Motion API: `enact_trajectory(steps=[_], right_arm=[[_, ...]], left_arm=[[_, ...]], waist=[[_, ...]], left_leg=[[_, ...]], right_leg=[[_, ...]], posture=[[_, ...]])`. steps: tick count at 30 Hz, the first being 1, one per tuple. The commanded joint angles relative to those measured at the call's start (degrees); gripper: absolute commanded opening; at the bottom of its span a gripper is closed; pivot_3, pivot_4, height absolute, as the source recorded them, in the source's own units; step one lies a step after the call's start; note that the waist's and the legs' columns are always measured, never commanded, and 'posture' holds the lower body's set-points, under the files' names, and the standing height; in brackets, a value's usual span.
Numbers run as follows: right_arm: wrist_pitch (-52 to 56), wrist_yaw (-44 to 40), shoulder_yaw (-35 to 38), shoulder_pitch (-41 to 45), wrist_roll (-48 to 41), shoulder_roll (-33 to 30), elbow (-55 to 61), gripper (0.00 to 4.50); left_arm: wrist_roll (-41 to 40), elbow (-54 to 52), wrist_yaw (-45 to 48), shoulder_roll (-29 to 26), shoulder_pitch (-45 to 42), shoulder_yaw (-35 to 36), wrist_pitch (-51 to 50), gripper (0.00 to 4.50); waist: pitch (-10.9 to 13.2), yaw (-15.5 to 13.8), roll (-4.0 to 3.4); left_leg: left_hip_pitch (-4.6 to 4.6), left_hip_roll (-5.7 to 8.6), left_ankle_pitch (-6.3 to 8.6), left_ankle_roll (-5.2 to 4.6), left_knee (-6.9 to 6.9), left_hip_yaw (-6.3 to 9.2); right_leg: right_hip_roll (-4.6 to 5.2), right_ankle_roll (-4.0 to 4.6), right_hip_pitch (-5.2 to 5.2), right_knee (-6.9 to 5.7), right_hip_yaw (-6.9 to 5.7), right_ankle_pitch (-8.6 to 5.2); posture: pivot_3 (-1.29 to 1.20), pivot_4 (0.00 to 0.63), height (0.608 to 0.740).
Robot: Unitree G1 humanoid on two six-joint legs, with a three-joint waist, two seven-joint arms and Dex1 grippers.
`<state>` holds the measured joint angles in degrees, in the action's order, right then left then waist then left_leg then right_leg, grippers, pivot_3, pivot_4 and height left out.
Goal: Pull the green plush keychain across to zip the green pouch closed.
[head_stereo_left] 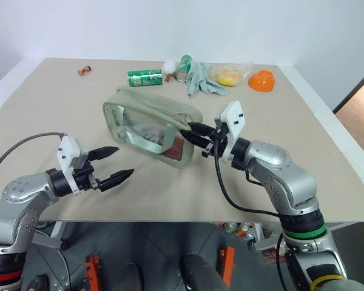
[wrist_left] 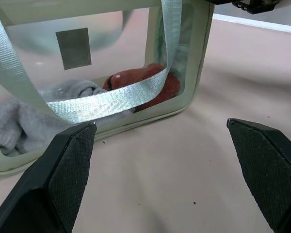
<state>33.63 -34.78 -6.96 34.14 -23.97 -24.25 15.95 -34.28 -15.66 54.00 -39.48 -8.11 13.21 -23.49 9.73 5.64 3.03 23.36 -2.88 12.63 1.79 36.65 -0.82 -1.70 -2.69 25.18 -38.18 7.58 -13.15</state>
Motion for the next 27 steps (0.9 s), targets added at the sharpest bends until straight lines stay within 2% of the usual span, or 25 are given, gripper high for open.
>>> enact_trajectory(steps=[1, 8, 21, 27], right_arm=[[-1.40, -0.51, 0.49, 1.30, 0.55, 0.26, 0.95, 0.04], [-4.30, -2.46, 1.51, 1.05, 2.84, -1.63, 0.42, 0.04], [-13.12, -17.85, 13.26, -3.12, -0.15, -17.95, -3.20, 0.04], [-19.50, -23.28, 15.85, -6.46, 0.14, -20.68, -9.03, 0.04]], left_arm=[[-0.22, -0.65, -0.55, 0.04, -0.91, 0.81, 1.05, 4.50], [0.76, 0.93, -0.30, 0.42, -1.68, 0.32, 1.92, 4.50], [1.84, 4.17, 0.96, 0.33, -3.18, -0.21, 3.06, 4.50], [1.91, 5.00, 1.20, 0.12, -4.07, -0.71, 3.41, 4.50]], waist=[[0.00, 0.00, 0.00], [0.00, -0.02, 0.00], [0.02, -0.88, -0.03], [0.02, -1.02, -0.03]], left_leg=[[0.00, 0.00, 0.00, 0.00, 0.00, 0.00], [0.00, 0.00, 0.00, 0.00, -0.01, 0.04], [0.02, 0.08, 0.00, 0.00, -0.02, 0.06], [-0.03, 0.08, 0.00, 0.00, 0.04, 0.05]], right_leg=[[0.00, 0.00, 0.00, 0.00, 0.00, 0.00], [-0.01, 0.00, 0.00, 0.00, -0.04, 0.00], [0.07, -0.03, -0.01, 0.01, -0.04, -0.05], [0.07, -0.02, -0.09, 0.01, -0.04, -0.04]], posture=[[0.00, 0.150, 0.740], [0.00, 0.150, 0.740], [0.00, 0.150, 0.740], [0.00, 0.150, 0.740]])
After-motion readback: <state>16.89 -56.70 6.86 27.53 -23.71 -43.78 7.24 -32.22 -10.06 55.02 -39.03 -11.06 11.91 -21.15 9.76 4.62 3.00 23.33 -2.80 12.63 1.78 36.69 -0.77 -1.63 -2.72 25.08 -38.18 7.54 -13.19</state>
